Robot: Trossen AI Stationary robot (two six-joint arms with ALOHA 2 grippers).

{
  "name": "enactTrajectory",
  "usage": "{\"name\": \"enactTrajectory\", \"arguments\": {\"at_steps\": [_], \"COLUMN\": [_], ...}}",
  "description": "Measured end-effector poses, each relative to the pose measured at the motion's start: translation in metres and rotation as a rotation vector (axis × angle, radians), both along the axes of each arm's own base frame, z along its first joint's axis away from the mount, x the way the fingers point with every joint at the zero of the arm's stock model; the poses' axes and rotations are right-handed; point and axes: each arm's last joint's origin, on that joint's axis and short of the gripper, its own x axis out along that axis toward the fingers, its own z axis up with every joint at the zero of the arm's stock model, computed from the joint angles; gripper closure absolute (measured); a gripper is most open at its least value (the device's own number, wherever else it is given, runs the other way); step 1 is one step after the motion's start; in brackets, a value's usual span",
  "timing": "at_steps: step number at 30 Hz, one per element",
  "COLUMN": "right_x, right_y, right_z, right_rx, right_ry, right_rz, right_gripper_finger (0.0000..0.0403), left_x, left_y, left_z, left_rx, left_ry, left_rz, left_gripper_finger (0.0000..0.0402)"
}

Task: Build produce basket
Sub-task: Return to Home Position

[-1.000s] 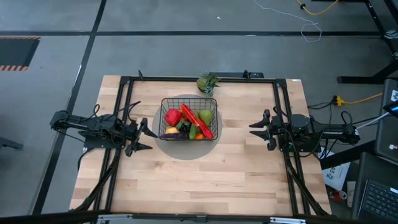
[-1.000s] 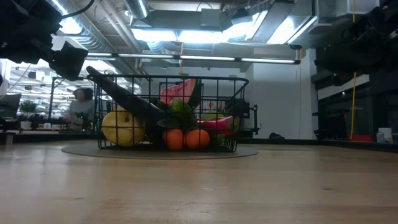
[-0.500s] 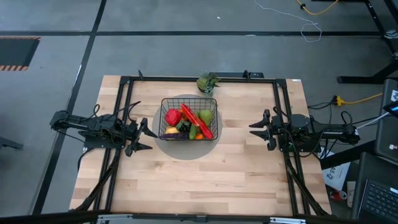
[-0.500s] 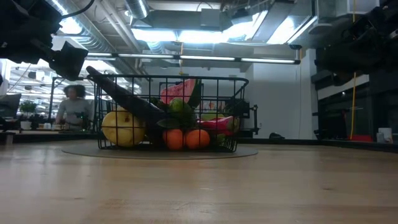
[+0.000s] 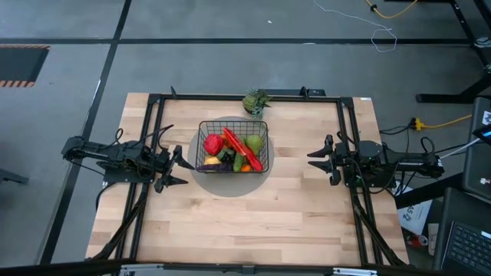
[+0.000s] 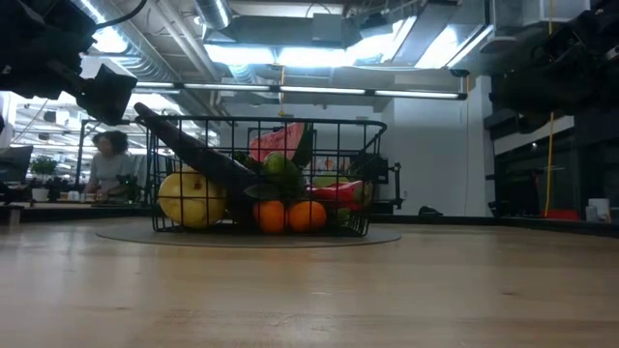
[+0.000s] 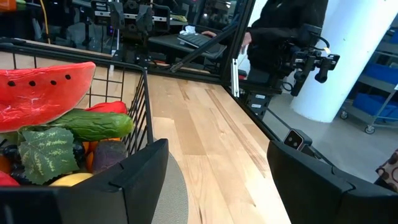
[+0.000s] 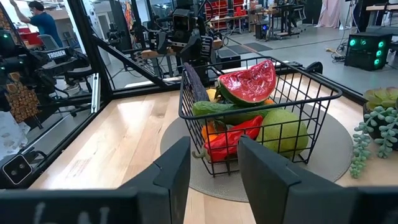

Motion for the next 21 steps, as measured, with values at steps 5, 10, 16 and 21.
{"name": "enactTrajectory", "arguments": {"at_steps": [5,10,16,21], "right_x": [-0.0002,0.0028,0.0029,0.0029], "right_y": [0.0,0.0,0.0,0.0], "right_z": [0.0003,-0.0033,-0.0029,-0.003], "right_rx": [0.0,-0.001,-0.002,-0.002], "right_ry": [-0.004,-0.077,-0.083,-0.082], "right_rz": [0.0,-0.001,0.0,-0.001], "right_gripper_finger": [0.0269,0.0269,0.0269,0.0269], "left_x": [0.0,0.0,0.0,0.0], "left_y": [0.0,0.0,0.0,0.0], "left_z": [0.0001,0.0,0.0001,0.0001], "left_rx": [0.0,0.0,0.0,0.0], "left_ry": [0.0,0.0,0.0,0.0], "left_rz": [0.0,0.0,0.0,0.0], "left_gripper_finger": [0.0131,0.0131,0.0131,0.0131]}}
